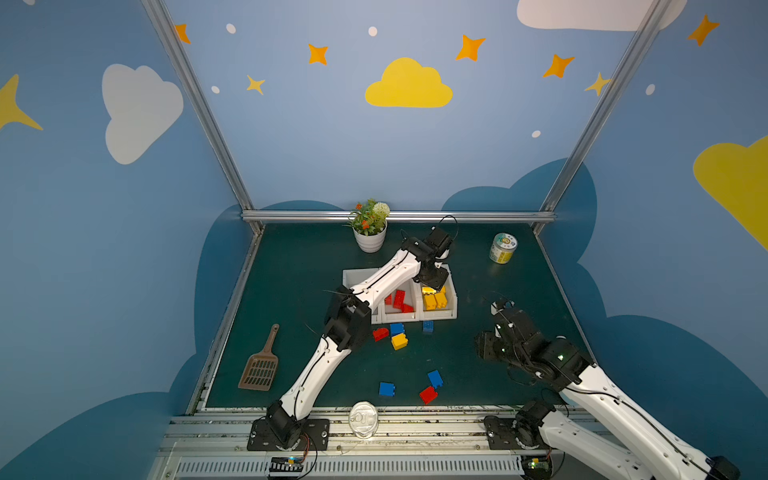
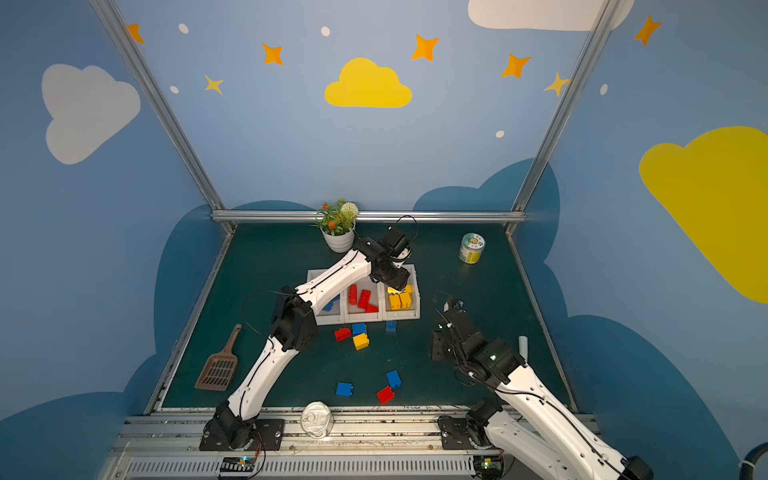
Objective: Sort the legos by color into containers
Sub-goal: 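Carry the yellow brick into the yellow compartment and open the left gripper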
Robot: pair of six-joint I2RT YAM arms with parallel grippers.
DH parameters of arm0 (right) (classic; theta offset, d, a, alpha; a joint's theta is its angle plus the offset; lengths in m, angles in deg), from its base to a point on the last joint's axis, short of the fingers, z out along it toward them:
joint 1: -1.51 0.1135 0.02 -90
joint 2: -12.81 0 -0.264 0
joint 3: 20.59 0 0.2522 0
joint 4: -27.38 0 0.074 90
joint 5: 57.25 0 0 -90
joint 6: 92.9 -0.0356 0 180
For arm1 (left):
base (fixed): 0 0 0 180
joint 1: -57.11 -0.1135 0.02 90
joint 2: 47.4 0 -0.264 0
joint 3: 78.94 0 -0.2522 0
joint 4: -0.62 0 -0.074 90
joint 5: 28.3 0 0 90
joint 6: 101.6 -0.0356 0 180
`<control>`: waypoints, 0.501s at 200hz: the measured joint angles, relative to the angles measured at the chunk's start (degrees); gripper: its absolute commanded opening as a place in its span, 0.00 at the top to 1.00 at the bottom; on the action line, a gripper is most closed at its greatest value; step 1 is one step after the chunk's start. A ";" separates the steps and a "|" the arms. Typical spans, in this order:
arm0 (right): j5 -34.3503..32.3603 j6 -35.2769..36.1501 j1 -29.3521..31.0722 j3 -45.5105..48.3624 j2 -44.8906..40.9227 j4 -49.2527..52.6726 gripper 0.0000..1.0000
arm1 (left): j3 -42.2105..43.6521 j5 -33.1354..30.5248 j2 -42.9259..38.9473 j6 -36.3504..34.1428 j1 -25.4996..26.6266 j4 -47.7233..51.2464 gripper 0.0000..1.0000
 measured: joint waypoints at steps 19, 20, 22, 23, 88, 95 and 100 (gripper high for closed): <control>0.07 -0.02 0.00 0.00 -0.55 0.02 0.43 | 0.00 0.59 -0.11 -0.02 -0.02 -0.02 0.34; 0.07 -0.02 0.00 0.00 -0.57 0.02 0.43 | 0.00 0.61 -0.13 -0.02 0.00 -0.02 0.34; 0.07 -0.02 0.00 -0.02 -0.63 0.04 0.43 | 0.00 0.63 -0.15 -0.02 0.00 -0.02 0.34; 0.07 -0.04 0.00 -0.02 -0.63 0.04 0.43 | 0.00 0.68 -0.15 -0.04 0.00 -0.02 0.34; 1.49 -0.20 0.00 -0.31 -0.79 0.22 0.44 | 9.22 1.03 -11.04 -0.04 -0.02 -2.45 0.34; 2.16 -0.11 0.00 -0.31 -0.48 0.22 0.44 | 11.61 0.98 -13.40 -0.02 -0.02 -3.54 0.34; 2.69 -0.09 0.00 -0.31 -0.22 0.22 0.44 | 13.25 0.96 -15.08 -0.04 -0.02 -4.11 0.34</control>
